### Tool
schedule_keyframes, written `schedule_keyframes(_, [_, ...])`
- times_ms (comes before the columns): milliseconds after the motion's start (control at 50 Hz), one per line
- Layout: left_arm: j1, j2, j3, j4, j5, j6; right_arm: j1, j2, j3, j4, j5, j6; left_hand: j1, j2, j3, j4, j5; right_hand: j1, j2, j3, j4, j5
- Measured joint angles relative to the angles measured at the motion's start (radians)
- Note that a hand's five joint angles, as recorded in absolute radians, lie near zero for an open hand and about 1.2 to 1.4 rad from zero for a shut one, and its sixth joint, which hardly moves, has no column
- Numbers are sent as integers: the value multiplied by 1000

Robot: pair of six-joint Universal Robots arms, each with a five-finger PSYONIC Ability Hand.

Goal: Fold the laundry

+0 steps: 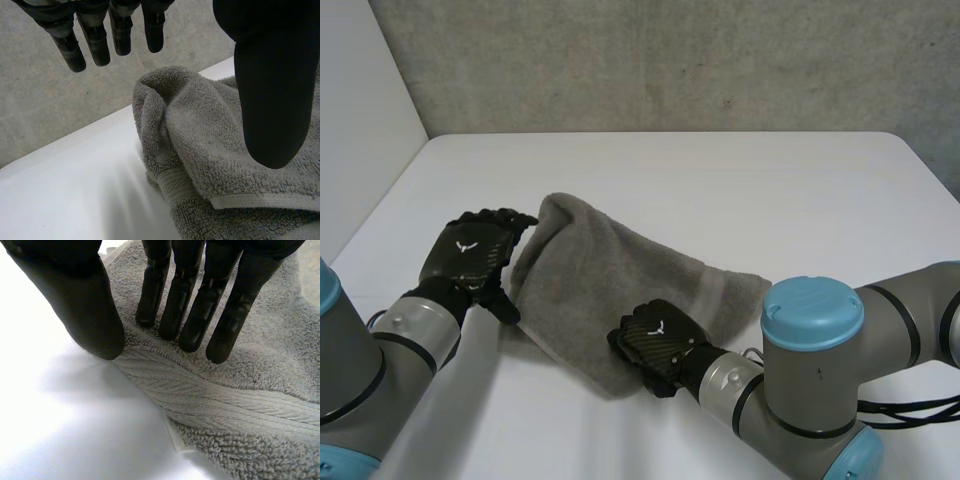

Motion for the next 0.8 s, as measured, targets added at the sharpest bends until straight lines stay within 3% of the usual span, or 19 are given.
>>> schedule_keyframes(180, [0,5,-5,1,0,0,-8,5,-7,-4,8,-3,0,0,0,0,0,318,322,332,330,335])
schedule_keyframes(520, [0,15,-10,1,1,0,-63,-32,2,-3,20,-17,0,-1,0,0,0,323,325,352,351,345])
schedule_keyframes(660, [0,22,-17,2,1,0,-198,-109,10,3,49,-66,-4,-3,-2,-3,-2,323,325,352,351,345])
schedule_keyframes(800, [-10,30,-26,1,2,0,-433,-180,16,12,60,-171,-6,-4,-5,-4,-4,323,325,352,351,349])
